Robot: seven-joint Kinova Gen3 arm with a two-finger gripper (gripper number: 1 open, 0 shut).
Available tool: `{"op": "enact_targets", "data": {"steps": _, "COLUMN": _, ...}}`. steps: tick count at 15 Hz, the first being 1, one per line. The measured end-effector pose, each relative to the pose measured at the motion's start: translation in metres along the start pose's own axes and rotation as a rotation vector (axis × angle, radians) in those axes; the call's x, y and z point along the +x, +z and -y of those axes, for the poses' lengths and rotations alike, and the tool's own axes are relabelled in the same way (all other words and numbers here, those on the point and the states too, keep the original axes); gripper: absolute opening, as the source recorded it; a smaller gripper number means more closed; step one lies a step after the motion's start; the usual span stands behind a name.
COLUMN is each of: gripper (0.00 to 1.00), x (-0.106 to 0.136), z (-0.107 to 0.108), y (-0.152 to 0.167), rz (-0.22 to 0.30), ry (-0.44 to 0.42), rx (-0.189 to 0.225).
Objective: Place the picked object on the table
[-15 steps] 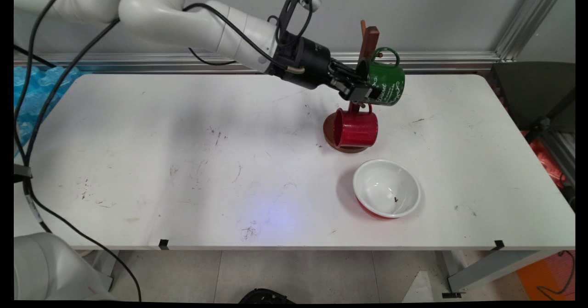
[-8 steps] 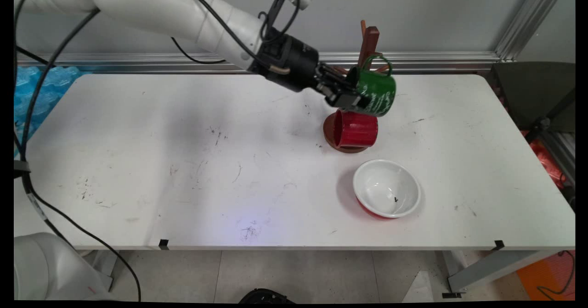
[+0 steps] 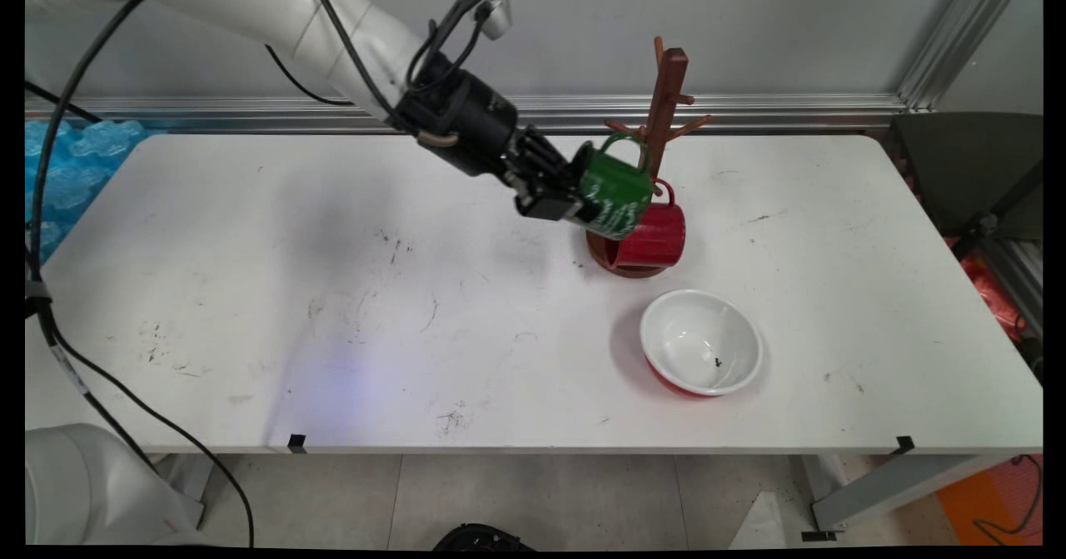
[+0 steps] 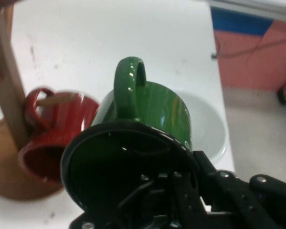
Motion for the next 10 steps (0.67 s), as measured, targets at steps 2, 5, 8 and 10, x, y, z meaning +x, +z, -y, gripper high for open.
{"op": "enact_targets", "data": {"steps": 2, "gripper": 0.00, "x": -0.004, "z": 0.008, "y": -0.006, "rz": 0.047, "ry": 0.039, "rx": 0.016}}
{"op": "enact_targets", "data": {"steps": 5, "gripper": 0.00, "x": -0.009, "z": 0.025, "y": -0.015, "rz": 0.131, "ry": 0.116, "rx": 0.053}}
{"op": "enact_targets", "data": {"steps": 8, "gripper": 0.00, "x": -0.016, "z": 0.044, "y": -0.022, "rz": 0.227, "ry": 0.194, "rx": 0.098}}
{"op": "enact_targets", "data": {"steps": 10, "gripper": 0.00, "x": -0.022, "z": 0.055, "y": -0.026, "rz": 0.297, "ry": 0.239, "rx": 0.118}}
